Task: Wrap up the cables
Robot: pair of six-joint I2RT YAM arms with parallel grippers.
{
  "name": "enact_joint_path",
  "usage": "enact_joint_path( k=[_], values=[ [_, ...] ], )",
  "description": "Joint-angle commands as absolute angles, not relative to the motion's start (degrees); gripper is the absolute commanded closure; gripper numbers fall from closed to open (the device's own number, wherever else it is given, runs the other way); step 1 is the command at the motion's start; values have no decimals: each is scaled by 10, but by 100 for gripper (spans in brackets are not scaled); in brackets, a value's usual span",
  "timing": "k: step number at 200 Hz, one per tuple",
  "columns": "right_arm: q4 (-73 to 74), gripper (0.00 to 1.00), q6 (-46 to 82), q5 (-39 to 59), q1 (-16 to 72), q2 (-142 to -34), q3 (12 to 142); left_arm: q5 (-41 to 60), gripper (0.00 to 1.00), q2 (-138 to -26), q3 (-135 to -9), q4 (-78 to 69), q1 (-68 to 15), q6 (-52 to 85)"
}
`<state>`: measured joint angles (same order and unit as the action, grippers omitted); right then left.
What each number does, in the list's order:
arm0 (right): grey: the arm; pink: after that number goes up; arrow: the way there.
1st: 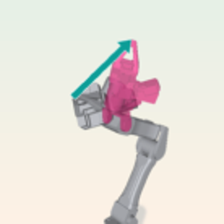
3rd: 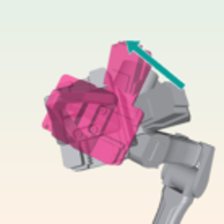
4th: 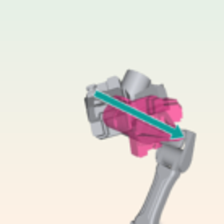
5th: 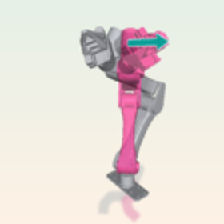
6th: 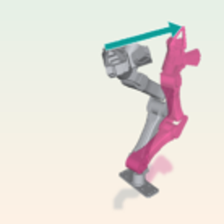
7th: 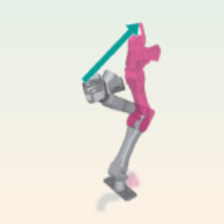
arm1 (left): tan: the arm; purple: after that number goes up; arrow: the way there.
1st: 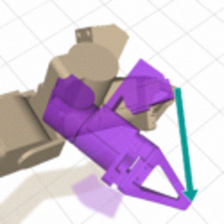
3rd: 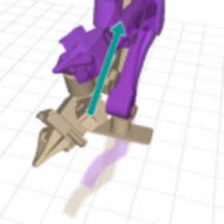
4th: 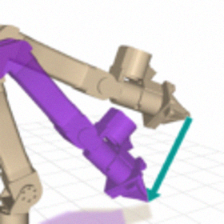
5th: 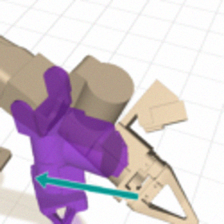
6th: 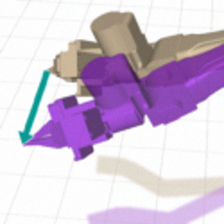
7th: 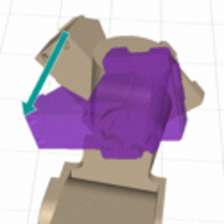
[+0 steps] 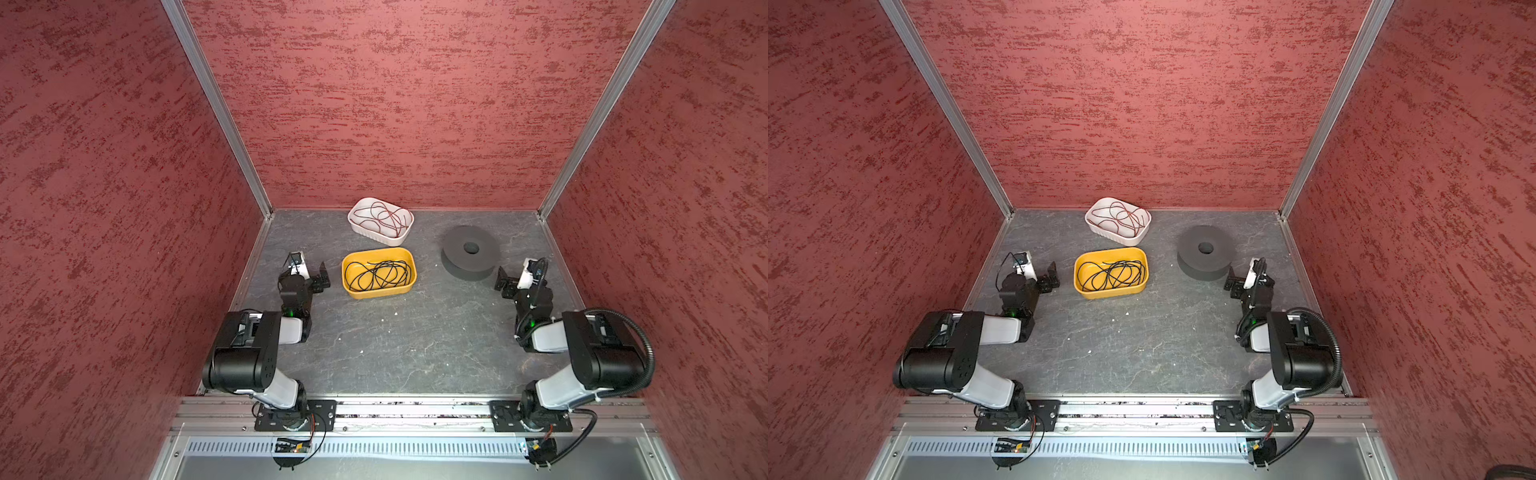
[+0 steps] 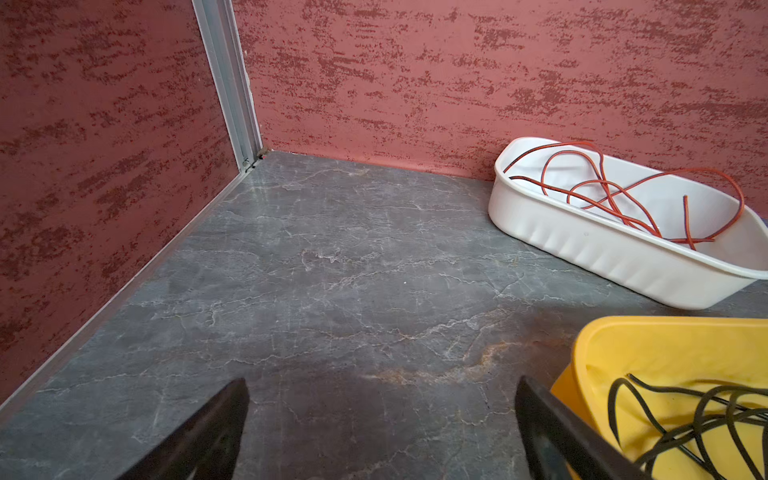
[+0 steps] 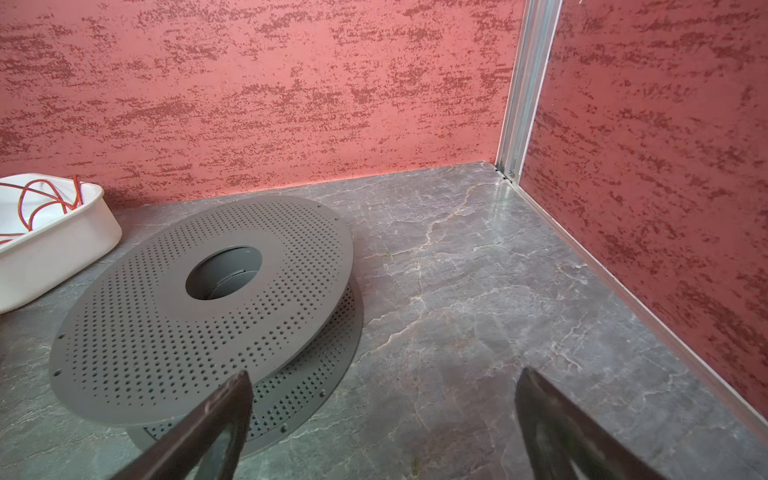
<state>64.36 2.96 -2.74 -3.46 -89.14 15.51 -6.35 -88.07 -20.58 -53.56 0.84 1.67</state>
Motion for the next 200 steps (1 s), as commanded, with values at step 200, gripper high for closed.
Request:
enact_joint_path(
  k=[200],
  values=[
    [655,1,17,-18,-34,-886,164,-66,1,-879,-205,-535,8,19]
  ],
)
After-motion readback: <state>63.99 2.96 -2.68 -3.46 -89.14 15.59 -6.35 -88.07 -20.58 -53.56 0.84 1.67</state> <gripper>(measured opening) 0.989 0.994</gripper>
